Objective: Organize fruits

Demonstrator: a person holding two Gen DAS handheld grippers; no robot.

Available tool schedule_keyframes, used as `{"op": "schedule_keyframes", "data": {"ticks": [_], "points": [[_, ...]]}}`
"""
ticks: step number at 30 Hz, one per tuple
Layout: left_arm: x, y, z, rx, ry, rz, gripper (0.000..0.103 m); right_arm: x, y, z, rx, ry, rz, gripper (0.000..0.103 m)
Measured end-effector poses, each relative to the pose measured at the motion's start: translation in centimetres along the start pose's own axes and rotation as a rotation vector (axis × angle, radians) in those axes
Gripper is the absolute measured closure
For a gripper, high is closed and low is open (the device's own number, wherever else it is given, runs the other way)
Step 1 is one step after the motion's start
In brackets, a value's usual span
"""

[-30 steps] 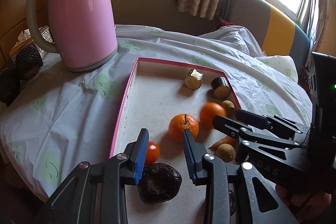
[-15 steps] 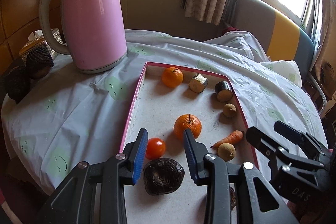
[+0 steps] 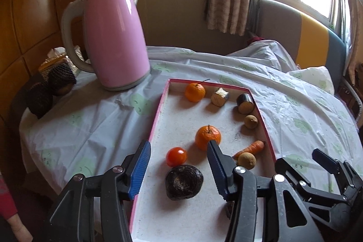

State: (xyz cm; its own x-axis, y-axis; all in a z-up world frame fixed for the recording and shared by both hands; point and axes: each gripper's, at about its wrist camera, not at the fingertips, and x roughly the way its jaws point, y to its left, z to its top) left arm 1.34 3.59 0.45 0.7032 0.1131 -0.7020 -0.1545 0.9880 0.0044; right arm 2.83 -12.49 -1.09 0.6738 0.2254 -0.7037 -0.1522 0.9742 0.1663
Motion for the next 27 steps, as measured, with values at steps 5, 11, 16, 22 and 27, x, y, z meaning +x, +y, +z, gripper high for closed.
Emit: {"op": "schedule_keyframes", "data": {"ticks": [5,11,16,22,27], "points": [[-0.06,0.43,-0.11,-0.025,0.008,-0.002,0.051,-0.47,-0.10,-0.12,0.005,-0.015,-0.007,0.011],[-0.44,0.55,-0.24,-0.032,-0.012,-0.012,0.051,-0.81,-0.06,-0.28,0.010,-0.022,-0.003,0.011],[-0.49,0.44,-0.29,-0.023,-0.010,-0.016,0.051,-0.88,0.18,-0.29,0.003,-0.026,-0.005,0.011],[-0.56,0.50,-0.30,-0.018,-0.021,0.006,0.051,-0.88,0.25,-0.29,0.003,-0.029,-0.007,0.010],[-0.58,0.59,-0.23,-0.022,-0.020,0.004,0.051,-0.79,0.34,-0.27,0.001,-0.027,-0.002,0.010]]}}
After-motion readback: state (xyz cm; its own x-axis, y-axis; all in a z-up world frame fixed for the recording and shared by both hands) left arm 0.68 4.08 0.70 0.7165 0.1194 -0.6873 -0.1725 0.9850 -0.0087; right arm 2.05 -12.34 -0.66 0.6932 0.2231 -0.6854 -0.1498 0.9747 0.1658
